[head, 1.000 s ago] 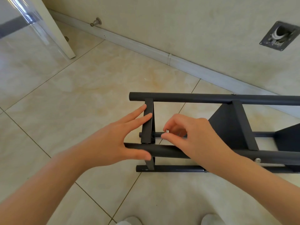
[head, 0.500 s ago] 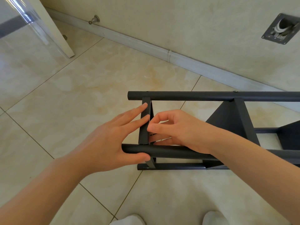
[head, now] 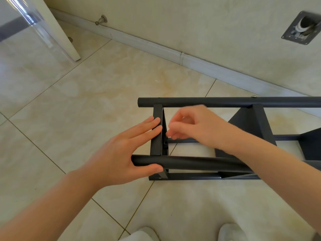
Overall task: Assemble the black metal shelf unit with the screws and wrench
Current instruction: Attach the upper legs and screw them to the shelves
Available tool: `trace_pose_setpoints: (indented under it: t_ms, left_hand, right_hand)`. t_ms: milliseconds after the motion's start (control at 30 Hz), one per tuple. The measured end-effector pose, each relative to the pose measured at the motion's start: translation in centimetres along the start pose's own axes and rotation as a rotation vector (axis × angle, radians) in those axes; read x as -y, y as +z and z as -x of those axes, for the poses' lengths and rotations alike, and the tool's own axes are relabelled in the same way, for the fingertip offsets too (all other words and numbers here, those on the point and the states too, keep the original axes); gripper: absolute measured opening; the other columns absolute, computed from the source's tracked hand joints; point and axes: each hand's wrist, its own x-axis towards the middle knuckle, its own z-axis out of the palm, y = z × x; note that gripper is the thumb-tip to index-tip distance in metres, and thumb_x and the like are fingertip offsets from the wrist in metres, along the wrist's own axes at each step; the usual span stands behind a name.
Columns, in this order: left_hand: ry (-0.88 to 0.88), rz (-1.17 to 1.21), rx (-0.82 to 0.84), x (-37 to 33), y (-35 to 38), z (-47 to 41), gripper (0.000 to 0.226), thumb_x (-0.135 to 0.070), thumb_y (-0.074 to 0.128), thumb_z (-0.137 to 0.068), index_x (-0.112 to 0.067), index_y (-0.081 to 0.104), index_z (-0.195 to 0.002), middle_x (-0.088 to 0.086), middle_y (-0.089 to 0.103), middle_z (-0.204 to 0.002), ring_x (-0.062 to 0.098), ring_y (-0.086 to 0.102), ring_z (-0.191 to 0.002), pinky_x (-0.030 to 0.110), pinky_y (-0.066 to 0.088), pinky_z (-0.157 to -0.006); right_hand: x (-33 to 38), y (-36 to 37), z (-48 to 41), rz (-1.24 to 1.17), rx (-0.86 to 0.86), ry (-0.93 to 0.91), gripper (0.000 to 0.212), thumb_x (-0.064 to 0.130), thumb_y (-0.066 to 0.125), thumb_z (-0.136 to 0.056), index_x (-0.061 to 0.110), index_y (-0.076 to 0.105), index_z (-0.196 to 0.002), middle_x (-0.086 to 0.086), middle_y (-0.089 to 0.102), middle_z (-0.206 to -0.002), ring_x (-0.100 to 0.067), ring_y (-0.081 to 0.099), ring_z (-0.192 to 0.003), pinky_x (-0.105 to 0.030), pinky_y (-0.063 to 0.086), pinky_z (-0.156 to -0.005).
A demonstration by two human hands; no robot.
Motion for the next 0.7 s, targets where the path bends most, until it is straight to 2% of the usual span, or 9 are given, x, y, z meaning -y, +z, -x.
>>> trace_pose_setpoints:
  t_ms: [100,200,300,367,500,600,700]
  left_hand:
    - [-0.001,0.004,0.0,0.1,0.2,0.1,0.086,-0.065,0.064,-0.081,-0.026,0.039,-0.153,-0.022,0.026,-0.163,-0.001,0.019,-0.151,0.022,0.02,-0.122]
    - [-0.003,0.011,-0.011,0.1,0.3,0.0,0.086,-0.064,0.065,-0.081,-0.026,0.039,-0.153,-0.021,0.026,-0.163,-0.001,0.019,-0.151,0.02,0.019,-0.122]
    - [0.003,0.017,-0.018,0.0,0.4,0.1,0.086,-0.063,0.065,-0.08,-0.024,0.04,-0.153,-0.019,0.027,-0.163,-0.001,0.019,-0.151,0.018,0.018,-0.121]
    - [0.006,0.028,-0.02,0.0,0.4,0.1,0.085,-0.063,0.065,-0.08,-0.025,0.04,-0.152,-0.019,0.027,-0.162,-0.001,0.019,-0.151,0.017,0.017,-0.121]
    - [0.043,0.034,-0.055,0.1,0.6,0.1,0.084,-0.059,0.068,-0.08,-0.018,0.044,-0.15,-0.012,0.033,-0.161,0.003,0.023,-0.151,0.018,0.02,-0.121]
    - [0.094,0.025,-0.103,0.1,1.1,0.2,0.083,-0.057,0.072,-0.079,-0.011,0.051,-0.145,-0.002,0.041,-0.157,0.01,0.029,-0.151,0.029,0.026,-0.122]
    - [0.114,-0.016,-0.138,0.3,1.5,0.2,0.083,-0.06,0.072,-0.079,-0.012,0.053,-0.143,0.0,0.045,-0.155,0.017,0.028,-0.152,0.043,0.027,-0.123]
  right_hand:
    - [0.6,-0.7,-1.0,0.166,-0.259,-0.156,0.011,0.026,0.056,-0.098,0.021,0.065,-0.094,0.011,0.073,-0.081,-0.001,0.068,-0.077,-0.013,0.053,-0.073]
    - [1.5,-0.6,-3.1,0.354,-0.404,-0.297,0.014,0.024,0.05,-0.102,0.018,0.062,-0.099,0.012,0.066,-0.093,-0.004,0.06,-0.086,-0.015,0.044,-0.075]
    - [1.8,0.0,-5.5,0.43,-0.314,-0.244,0.02,0.024,0.042,-0.105,0.012,0.059,-0.107,-0.001,0.068,-0.102,-0.018,0.061,-0.093,-0.033,0.048,-0.085]
    - [1.9,0.1,-6.6,0.492,-0.269,-0.187,0.02,0.024,0.039,-0.105,0.014,0.057,-0.107,-0.002,0.067,-0.097,-0.019,0.061,-0.088,-0.041,0.05,-0.082]
    - [2.1,-0.3,-7.7,0.459,-0.269,-0.141,0.016,0.022,0.041,-0.103,0.02,0.056,-0.101,0.004,0.069,-0.098,-0.015,0.065,-0.094,-0.037,0.051,-0.086]
    - [1.8,0.0,-7.5,0.557,-0.273,-0.162,0.019,0.024,0.04,-0.103,0.02,0.058,-0.102,0.005,0.068,-0.098,-0.017,0.063,-0.089,-0.035,0.049,-0.081]
    - [1.6,0.4,-7.2,0.577,-0.281,-0.193,0.021,0.025,0.04,-0.104,0.019,0.06,-0.103,0.006,0.065,-0.091,-0.018,0.061,-0.082,-0.035,0.047,-0.077]
